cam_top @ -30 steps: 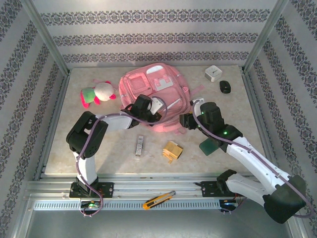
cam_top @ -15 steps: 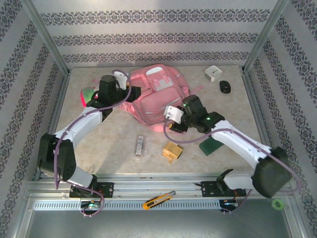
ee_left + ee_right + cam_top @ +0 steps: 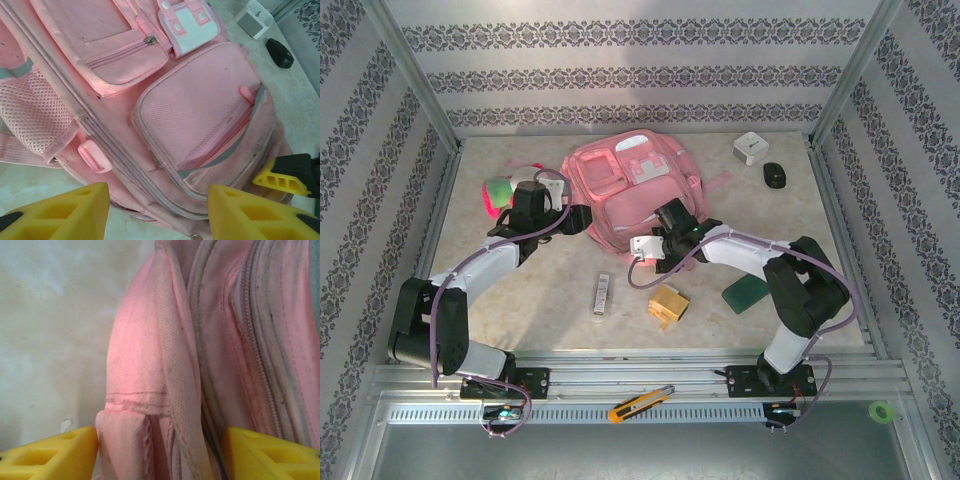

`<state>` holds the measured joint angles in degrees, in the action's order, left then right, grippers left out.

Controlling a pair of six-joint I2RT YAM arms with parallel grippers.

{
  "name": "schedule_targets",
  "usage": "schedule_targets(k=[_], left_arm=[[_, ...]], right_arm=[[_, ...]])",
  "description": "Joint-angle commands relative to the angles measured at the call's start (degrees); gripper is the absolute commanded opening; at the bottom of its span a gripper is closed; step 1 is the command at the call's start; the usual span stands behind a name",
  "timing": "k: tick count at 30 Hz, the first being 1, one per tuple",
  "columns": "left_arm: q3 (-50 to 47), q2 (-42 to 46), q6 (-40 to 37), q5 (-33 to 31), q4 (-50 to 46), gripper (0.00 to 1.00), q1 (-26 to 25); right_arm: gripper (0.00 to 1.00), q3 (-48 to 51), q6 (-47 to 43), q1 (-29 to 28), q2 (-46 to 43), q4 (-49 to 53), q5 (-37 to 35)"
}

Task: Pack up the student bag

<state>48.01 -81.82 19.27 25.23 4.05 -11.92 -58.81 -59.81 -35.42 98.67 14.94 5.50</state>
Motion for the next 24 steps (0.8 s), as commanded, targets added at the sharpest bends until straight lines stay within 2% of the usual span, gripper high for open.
schedule_targets(k=[1,2,6,7,10,15,20,24], left_arm=[[-1.6,1.1,1.3,1.1,2.7,0.52,0.5],[-1.9,1.0,1.4,1.0,3.1,0.51,0.5],[-2.4,0.4,1.0,-0.3,3.4,0.51,0.6],[-2.4,0.2,0.9,-0.4,3.3,0.51,0.6],[-3.0,0.3,1.2,-0.5,3.9,0.52,0.8],[-5.7,0.4,2.0,1.4,10.3,0.52,0.8],[-8.3,-0.9,4.3,4.5,19.7,0.5,0.2],[-13.6,-3.3,6.0,7.2,33.4,0.48,-1.3]], right_arm=[[0.63,1.5,1.6,0.1,2.6,-8.8,-4.7],[0.55,1.5,3.7,0.2,3.4,-10.6,-6.1],[0.05,0.3,5.8,0.3,1.3,-9.3,-7.3],[0.0,0.5,5.5,0.3,-0.7,-8.4,-6.9],[0.0,0.2,3.8,1.5,-9.7,-1.6,-3.3],[0.0,-4.2,6.5,8.5,-23.7,6.7,11.5],[0.0,-11.8,4.1,12.4,-25.4,14.3,15.5],[0.0,-15.4,3.5,14.4,-24.7,17.7,17.6]])
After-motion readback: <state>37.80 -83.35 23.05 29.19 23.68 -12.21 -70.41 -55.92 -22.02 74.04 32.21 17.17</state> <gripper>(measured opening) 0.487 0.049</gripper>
